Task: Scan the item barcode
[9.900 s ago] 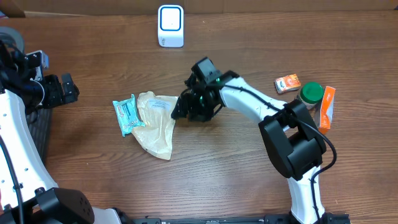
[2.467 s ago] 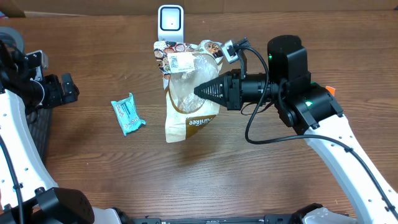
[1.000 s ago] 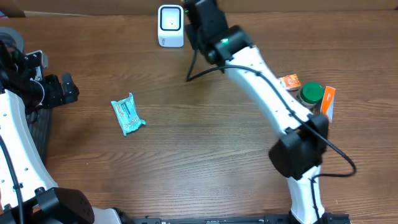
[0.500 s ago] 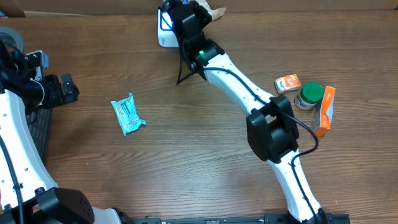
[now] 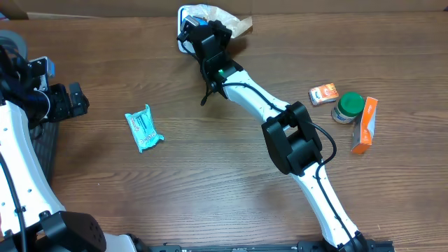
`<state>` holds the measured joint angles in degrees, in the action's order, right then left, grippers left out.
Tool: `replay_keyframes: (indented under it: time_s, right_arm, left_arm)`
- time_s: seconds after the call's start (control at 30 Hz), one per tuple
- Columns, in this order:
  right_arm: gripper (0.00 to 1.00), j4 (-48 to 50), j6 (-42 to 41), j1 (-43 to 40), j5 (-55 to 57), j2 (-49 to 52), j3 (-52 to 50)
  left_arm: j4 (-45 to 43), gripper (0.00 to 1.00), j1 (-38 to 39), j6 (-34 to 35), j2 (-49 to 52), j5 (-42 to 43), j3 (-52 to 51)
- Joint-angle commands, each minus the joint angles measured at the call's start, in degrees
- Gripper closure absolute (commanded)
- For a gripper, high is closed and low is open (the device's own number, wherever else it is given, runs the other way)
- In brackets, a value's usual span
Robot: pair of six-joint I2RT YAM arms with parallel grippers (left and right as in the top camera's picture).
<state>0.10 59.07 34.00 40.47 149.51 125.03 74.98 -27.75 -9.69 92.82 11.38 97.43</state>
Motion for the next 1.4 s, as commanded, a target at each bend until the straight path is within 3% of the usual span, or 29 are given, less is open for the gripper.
replay_keyframes:
  time_s: [0.0, 0.2, 0.47, 0.73, 0.9, 1.03, 1.2, 1.37]
  right_arm:
    - [0.96, 1.38, 1.01, -0.20, 1.75, -0.63, 1.29]
    - [0.96, 1.64, 1.01, 0.24, 2.69, -0.66, 1.31]
    - [0.96, 10.10, 1.01, 2.19, 8.48, -0.90, 1.31]
    - [0.96, 8.33, 0.02, 4.07, 10.49, -5.95, 1.31]
    - [0.96, -4.24, -10.45, 4.94, 10.23, -13.57, 1.31]
    - [0.96, -20.61, -23.30, 5.55, 6.86, -20.63, 1.31]
    - [0.96, -43.60, -46.36, 4.98, -13.14, -30.29, 1.31]
    - [0.96, -60.11, -62.55, -0.33, -33.03, -35.56, 1.31]
  left_arm:
    - [-0.09, 0.00, 0.39, -1.51, -0.31, 0.46, -0.04]
    - [-0.09, 0.01, 0.39, -1.49, -0.31, 0.46, -0.04]
    - [-0.09, 0.01, 0.39, -1.51, -0.31, 0.46, -0.04]
    - [-0.09, 0.01, 0.39, -1.51, -0.31, 0.46, -0.04]
    - [-0.09, 0.00, 0.39, -1.51, -0.31, 0.46, -0.04]
    - [-0.09, 0.00, 0.39, -1.51, -0.31, 0.46, -0.04]
    - [-0.09, 0.00, 0.39, -1.51, -0.31, 0.46, -0.04]
    - [-0.09, 0.01, 0.39, -1.51, -0.31, 0.46, -0.04]
